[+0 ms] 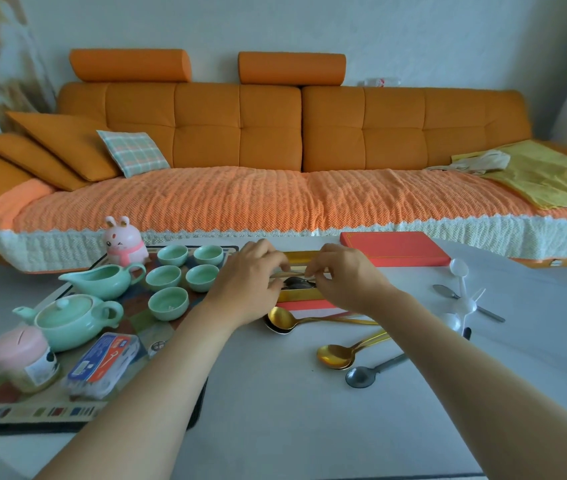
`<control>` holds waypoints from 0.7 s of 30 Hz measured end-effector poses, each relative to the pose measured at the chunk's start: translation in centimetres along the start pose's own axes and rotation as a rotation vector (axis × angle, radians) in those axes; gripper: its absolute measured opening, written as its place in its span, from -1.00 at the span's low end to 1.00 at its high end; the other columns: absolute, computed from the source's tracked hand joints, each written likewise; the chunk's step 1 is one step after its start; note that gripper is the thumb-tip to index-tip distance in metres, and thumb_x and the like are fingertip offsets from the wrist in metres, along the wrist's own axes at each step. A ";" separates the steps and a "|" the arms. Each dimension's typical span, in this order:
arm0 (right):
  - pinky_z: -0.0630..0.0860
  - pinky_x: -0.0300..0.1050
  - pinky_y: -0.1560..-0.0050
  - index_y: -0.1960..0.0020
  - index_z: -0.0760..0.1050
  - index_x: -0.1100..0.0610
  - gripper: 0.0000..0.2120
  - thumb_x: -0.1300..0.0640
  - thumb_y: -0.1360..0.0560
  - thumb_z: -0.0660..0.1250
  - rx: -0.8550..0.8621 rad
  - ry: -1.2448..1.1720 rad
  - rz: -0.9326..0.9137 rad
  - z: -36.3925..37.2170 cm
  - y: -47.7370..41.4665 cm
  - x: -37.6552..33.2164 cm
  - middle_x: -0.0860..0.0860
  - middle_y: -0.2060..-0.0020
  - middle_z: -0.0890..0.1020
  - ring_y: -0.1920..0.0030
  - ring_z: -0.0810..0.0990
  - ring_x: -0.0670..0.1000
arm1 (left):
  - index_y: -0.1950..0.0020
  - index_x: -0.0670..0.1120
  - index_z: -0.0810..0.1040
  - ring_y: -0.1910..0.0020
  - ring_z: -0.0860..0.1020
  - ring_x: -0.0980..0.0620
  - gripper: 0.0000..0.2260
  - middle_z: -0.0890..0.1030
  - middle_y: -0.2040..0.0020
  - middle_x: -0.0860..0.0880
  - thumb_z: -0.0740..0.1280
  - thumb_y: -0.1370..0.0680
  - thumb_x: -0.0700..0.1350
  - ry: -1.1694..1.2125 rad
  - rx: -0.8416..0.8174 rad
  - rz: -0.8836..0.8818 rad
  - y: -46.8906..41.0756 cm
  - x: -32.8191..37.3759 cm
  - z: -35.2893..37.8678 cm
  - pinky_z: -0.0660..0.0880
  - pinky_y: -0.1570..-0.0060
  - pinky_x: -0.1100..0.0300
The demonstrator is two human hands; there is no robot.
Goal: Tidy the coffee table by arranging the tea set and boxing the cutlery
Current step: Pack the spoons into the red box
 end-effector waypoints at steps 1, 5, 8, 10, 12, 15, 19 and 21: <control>0.59 -0.06 0.19 0.11 0.68 0.05 -0.78 0.26 -0.42 0.29 -0.044 -0.002 -0.004 0.0 0.3 -0.4 -0.10 0.17 0.63 0.20 0.57 -0.10 | 0.00 0.03 0.57 -0.05 0.45 0.03 -0.91 0.49 0.02 0.10 0.37 -0.51 -0.11 0.023 -0.010 0.002 0.2 0.4 -0.4 0.43 0.03 0.08; 0.60 -0.10 0.06 0.04 0.67 -0.02 -0.84 0.11 -0.48 0.31 -0.362 0.116 0.054 2.1 2.6 -0.9 -0.14 0.10 0.67 0.10 0.59 -0.11 | 0.19 0.12 0.55 0.06 0.44 0.14 -0.92 0.49 0.14 0.15 0.41 -0.43 0.07 0.036 -0.262 -0.041 2.1 0.9 0.7 0.50 0.07 0.07; 0.57 -0.12 -0.03 -0.03 0.65 -0.01 -0.84 0.04 -0.53 0.31 -0.460 0.207 0.077 3.0 3.7 -0.7 -0.12 0.00 0.66 0.00 0.59 -0.08 | 0.15 0.16 0.56 0.01 0.40 0.17 -0.85 0.48 0.09 0.17 0.44 -0.39 0.17 0.009 -0.335 -0.042 3.4 1.1 1.1 0.49 0.03 0.09; 0.55 -0.16 -0.03 -0.09 0.64 -0.03 -0.83 0.05 -0.54 0.33 -0.458 0.204 0.111 3.1 3.9 -0.6 -0.12 -0.02 0.65 -0.02 0.58 -0.08 | 0.05 0.18 0.56 -0.03 0.39 0.17 -0.82 0.48 0.05 0.18 0.42 -0.42 0.20 0.005 -0.313 -0.048 3.6 1.2 0.9 0.48 0.00 0.09; 0.57 -0.15 -0.03 -0.11 0.63 -0.03 -0.83 0.07 -0.55 0.34 -0.443 0.198 0.128 3.3 4.0 -0.5 -0.11 -0.02 0.65 0.01 0.59 -0.08 | -0.03 0.18 0.57 -0.07 0.39 0.15 -0.78 0.48 0.02 0.19 0.40 -0.44 0.20 0.005 -0.287 -0.048 3.8 1.4 0.8 0.47 -0.04 0.07; 0.58 -0.13 -0.01 -0.09 0.62 -0.04 -0.83 0.06 -0.57 0.29 -0.421 0.181 0.149 3.2 4.0 -0.3 -0.11 -0.02 0.63 0.03 0.57 -0.07 | -0.15 0.15 0.57 -0.12 0.39 0.12 -0.69 0.48 -0.04 0.20 0.40 -0.45 0.20 0.006 -0.253 -0.035 3.7 1.6 0.8 0.45 -0.09 0.07; 0.51 -0.17 0.07 -0.10 0.65 0.05 -0.79 0.11 -0.61 0.24 -0.303 0.145 0.057 1.9 3.1 -1.2 -0.07 0.05 0.58 0.10 0.51 -0.06 | -0.24 0.10 0.56 -0.14 0.41 0.09 -0.63 0.51 -0.09 0.15 0.42 -0.47 0.14 0.024 -0.204 -0.023 3.2 2.0 0.6 0.43 -0.11 0.10; 0.47 -0.19 0.09 -0.06 0.66 0.13 -0.81 0.17 -0.60 0.26 -0.203 0.068 0.007 0.7 2.6 -1.7 -0.03 0.10 0.57 0.13 0.51 -0.05 | -0.22 0.09 0.57 -0.11 0.47 0.08 -0.71 0.54 -0.10 0.13 0.41 -0.51 0.04 0.078 -0.166 -0.053 2.9 2.0 0.3 0.46 -0.09 0.10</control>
Point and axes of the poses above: each hand's wrist, its own y-axis away from the middle knuckle, its own z-axis out of the palm, x = y × z, the point moved 9 cm from there along -y, towards the middle knuckle
